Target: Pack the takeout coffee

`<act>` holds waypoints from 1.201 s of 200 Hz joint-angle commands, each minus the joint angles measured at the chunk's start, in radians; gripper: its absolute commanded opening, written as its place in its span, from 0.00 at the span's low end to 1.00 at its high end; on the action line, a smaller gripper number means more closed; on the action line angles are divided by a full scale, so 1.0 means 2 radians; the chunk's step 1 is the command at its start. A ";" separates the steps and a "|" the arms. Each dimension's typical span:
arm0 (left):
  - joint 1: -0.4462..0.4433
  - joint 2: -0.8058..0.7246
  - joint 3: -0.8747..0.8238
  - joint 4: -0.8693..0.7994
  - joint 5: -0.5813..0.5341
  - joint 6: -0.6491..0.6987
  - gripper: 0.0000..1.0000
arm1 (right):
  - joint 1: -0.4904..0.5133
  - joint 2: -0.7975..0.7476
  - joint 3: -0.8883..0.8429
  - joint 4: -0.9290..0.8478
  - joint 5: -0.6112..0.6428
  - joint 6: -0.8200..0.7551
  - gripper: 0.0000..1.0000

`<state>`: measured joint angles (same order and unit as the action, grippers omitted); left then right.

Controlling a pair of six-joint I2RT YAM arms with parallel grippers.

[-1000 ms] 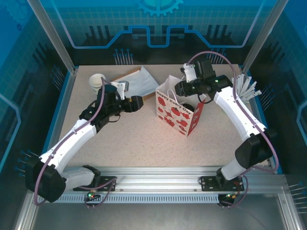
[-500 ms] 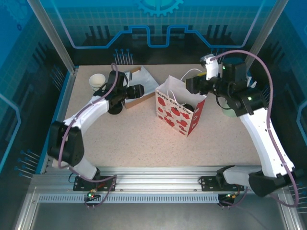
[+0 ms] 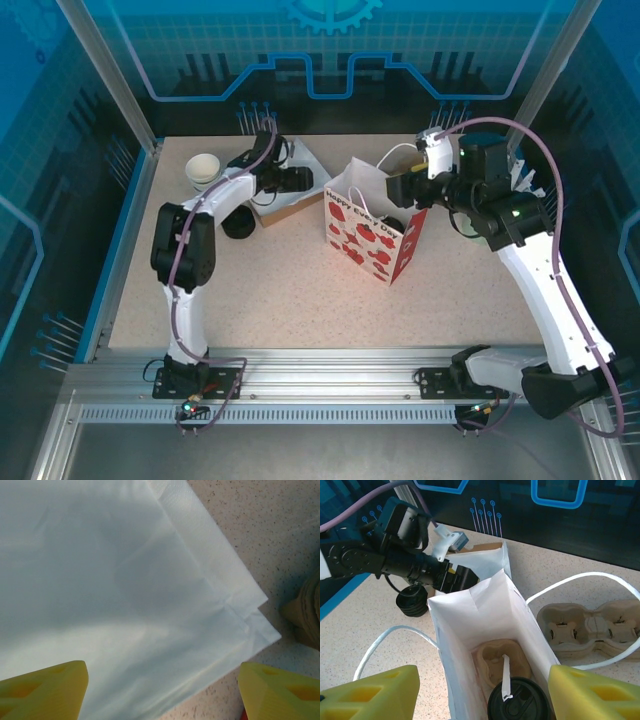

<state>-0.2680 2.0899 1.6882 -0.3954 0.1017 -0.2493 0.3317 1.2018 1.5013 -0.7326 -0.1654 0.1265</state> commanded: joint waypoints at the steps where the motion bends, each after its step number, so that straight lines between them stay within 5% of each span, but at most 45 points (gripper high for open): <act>1: -0.014 0.034 0.056 -0.032 0.003 0.021 0.81 | -0.004 0.003 -0.004 0.005 -0.006 -0.008 0.70; 74: -0.031 0.122 0.175 -0.104 -0.029 0.047 0.77 | -0.004 0.004 -0.012 0.003 -0.005 -0.008 0.70; 174: -0.032 0.138 0.185 -0.112 -0.022 0.043 0.56 | -0.003 0.004 -0.028 0.008 -0.006 -0.003 0.70; 240: -0.024 0.122 0.179 -0.100 0.001 0.024 0.56 | -0.004 0.011 -0.034 0.009 -0.009 -0.002 0.70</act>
<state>-0.3313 2.3554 2.0266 -0.5823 0.0689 -0.1814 0.3317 1.2152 1.4494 -0.7315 -0.1661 0.1230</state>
